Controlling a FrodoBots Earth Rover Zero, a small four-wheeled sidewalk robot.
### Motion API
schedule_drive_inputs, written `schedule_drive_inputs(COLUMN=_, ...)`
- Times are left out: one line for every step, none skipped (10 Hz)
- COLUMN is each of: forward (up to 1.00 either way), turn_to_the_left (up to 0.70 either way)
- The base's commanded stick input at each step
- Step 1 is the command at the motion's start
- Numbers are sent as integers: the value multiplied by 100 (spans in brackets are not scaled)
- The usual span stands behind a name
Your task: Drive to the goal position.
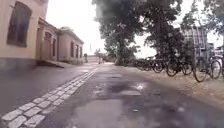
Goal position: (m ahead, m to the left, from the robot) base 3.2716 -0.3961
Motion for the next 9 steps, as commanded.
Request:
schedule_drive_inputs(forward=70, turn_to_the_left=0)
schedule_drive_inputs(forward=70, turn_to_the_left=0)
schedule_drive_inputs(forward=70, turn_to_the_left=0)
schedule_drive_inputs(forward=70, turn_to_the_left=0)
schedule_drive_inputs(forward=70, turn_to_the_left=0)
schedule_drive_inputs(forward=70, turn_to_the_left=0)
schedule_drive_inputs(forward=70, turn_to_the_left=0)
schedule_drive_inputs(forward=70, turn_to_the_left=0)
schedule_drive_inputs(forward=70, turn_to_the_left=0)
